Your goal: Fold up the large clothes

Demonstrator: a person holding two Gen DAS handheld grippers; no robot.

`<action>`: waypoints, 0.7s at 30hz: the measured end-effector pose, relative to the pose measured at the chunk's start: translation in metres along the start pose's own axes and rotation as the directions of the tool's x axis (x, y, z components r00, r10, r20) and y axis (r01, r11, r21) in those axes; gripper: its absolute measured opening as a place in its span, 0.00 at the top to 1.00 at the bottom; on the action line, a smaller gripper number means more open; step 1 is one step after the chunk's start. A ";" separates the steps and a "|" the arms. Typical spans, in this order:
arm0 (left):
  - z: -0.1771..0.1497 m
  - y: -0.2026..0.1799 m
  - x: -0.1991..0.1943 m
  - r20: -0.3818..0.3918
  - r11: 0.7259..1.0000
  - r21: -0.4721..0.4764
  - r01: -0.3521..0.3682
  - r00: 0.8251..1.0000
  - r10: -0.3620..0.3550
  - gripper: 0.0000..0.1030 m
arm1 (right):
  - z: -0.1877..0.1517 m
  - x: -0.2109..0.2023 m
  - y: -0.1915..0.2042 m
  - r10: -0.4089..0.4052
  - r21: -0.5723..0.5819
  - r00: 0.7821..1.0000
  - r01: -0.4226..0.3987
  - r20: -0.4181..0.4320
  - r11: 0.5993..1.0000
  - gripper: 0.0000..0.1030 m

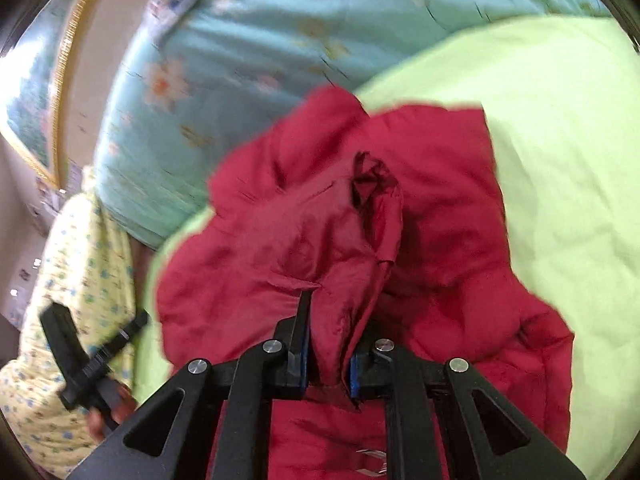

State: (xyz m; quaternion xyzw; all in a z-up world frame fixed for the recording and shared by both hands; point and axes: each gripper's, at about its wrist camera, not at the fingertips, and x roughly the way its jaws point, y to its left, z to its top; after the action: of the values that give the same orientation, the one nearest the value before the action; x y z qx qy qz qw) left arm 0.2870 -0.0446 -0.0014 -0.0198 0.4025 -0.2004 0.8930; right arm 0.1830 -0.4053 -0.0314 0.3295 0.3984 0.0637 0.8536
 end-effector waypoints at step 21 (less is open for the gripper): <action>-0.027 0.006 0.046 -0.066 0.990 0.085 -0.111 0.991 0.117 0.21 | -0.012 -0.064 0.082 -0.292 -0.172 0.871 0.383 0.396 0.908 0.60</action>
State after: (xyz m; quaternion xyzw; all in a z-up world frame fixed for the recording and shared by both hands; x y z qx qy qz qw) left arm 0.2968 -0.0529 -0.0538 0.0465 0.4258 -0.1657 0.8883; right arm 0.1436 -0.3592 0.0542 0.1522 0.2753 -0.1003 0.9439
